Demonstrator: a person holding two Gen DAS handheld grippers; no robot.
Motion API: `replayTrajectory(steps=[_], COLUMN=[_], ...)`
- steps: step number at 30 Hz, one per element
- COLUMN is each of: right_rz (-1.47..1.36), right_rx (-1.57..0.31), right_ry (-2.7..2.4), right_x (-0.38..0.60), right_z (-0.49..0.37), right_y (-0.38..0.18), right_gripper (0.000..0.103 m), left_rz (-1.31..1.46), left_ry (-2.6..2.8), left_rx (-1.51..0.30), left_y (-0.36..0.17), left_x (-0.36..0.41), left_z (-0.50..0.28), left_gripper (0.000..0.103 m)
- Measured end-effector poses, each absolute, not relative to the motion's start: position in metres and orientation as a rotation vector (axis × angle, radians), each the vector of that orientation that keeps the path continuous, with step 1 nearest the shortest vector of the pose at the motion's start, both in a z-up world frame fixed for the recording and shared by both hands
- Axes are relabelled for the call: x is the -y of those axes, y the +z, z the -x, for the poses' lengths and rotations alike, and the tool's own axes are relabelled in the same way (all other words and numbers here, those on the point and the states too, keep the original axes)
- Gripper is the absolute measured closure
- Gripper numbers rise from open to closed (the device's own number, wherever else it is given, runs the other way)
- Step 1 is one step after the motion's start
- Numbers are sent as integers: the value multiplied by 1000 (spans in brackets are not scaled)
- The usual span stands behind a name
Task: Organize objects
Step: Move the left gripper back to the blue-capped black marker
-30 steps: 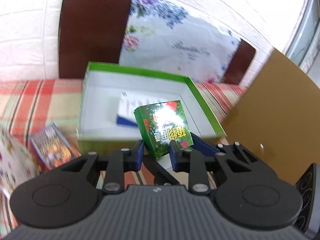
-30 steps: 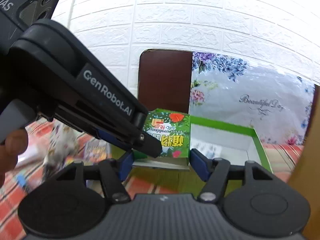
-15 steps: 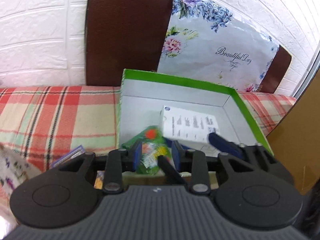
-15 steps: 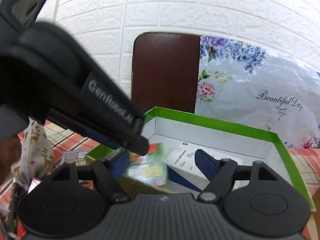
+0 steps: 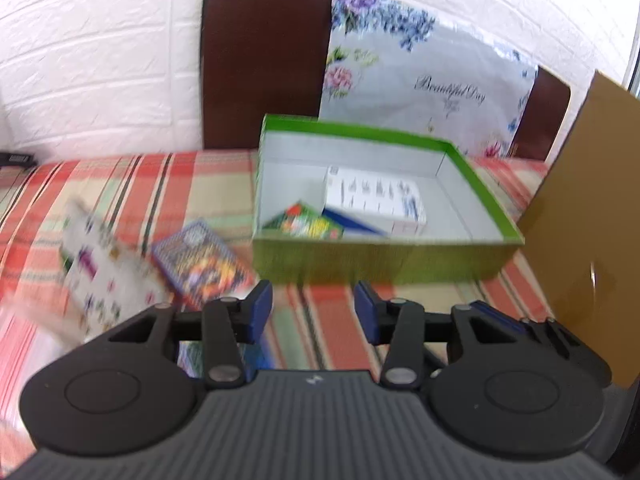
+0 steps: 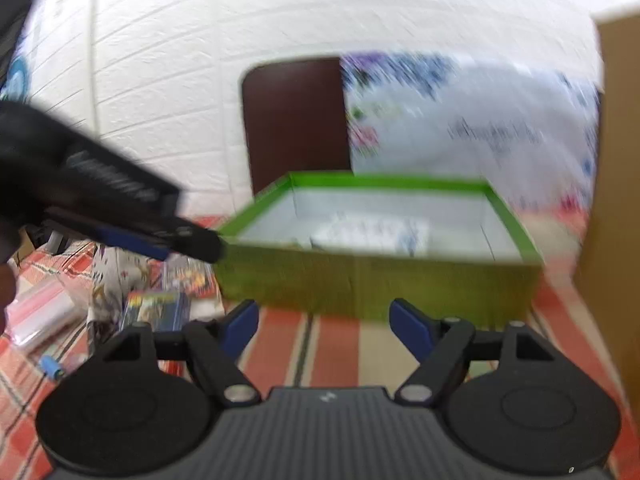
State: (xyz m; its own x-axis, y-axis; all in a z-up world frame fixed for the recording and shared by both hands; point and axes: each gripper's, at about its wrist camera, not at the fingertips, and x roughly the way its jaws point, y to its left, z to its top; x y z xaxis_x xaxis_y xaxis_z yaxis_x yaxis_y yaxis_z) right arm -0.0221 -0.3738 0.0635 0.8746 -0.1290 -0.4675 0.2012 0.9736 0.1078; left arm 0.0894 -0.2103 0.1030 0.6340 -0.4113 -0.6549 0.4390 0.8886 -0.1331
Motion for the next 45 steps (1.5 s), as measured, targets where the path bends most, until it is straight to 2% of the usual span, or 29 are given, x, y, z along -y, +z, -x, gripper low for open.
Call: replayTrajectory(steps=[6, 17, 36, 45], right_rz=[-339, -280, -151, -73], right_rx=[-564, -496, -544, -584], right_ry=[-172, -137, -49, 28], right_x=[378, 342, 283, 252], right_z=[47, 64, 50, 37], right_y=[55, 77, 70, 60], right_gripper=[25, 23, 23, 30], left_rz=[-53, -61, -5, 97], left_ry=[-443, -400, -314, -259], left_rx=[-773, -794, -792, -799], left_y=[86, 71, 58, 52], left_x=[189, 156, 102, 48], left_z=[-61, -35, -43, -62], left_gripper=[50, 48, 48, 48])
